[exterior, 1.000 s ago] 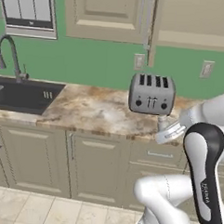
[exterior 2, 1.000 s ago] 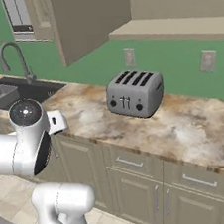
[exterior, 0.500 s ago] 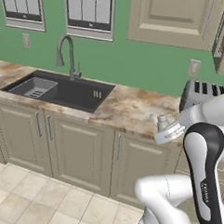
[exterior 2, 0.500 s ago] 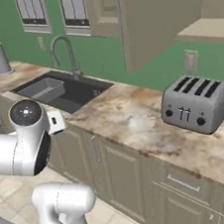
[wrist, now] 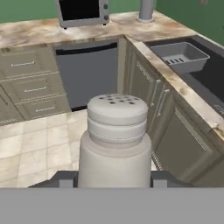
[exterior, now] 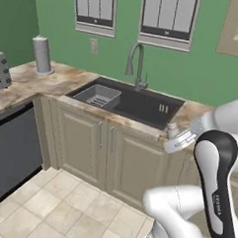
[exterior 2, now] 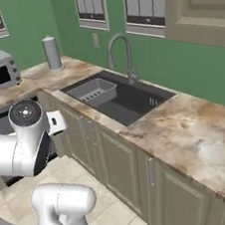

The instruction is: Move the shaker and oil and vinegar bottle from the cabinet to the dining counter.

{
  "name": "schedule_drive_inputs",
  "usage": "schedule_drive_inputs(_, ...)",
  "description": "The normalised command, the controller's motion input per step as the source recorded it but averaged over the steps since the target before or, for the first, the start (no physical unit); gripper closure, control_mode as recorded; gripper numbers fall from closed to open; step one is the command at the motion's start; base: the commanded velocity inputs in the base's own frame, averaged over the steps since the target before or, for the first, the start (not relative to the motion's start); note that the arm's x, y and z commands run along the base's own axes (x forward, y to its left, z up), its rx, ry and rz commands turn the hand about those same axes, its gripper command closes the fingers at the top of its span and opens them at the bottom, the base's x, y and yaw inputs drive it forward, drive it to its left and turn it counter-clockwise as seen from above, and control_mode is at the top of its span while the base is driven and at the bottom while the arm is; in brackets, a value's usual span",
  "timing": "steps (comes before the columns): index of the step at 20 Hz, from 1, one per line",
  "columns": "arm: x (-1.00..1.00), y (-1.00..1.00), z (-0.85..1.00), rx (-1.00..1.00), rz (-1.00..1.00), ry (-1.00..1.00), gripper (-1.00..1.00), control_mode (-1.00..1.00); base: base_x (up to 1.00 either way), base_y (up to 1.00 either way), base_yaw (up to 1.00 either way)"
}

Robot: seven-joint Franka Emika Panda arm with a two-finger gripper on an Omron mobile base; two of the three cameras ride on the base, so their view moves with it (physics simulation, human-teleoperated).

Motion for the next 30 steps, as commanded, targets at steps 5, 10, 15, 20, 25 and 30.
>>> schedule_drive_inputs(5,0.00,0.00,0.00,0.00,0.00,0.00,1.00,1.00,0.36,0.39,0.46)
schedule_drive_inputs(10,0.00,0.00,0.00,0.00,0.00,0.00,1.00,1.00,0.14,0.22,0.53)
schedule_drive_inputs(15,0.00,0.00,0.00,0.00,0.00,0.00,1.00,1.00,0.11,0.25,0.56)
schedule_drive_inputs(20,0.00,0.00,0.00,0.00,0.00,0.00,1.00,1.00,0.13,0.28,0.57)
schedule_drive_inputs(25,0.00,0.00,0.00,0.00,0.00,0.00,1.00,1.00,0.11,0.37,0.56)
schedule_drive_inputs(30,0.00,0.00,0.00,0.00,0.00,0.00,1.00,1.00,0.10,0.38,0.56)
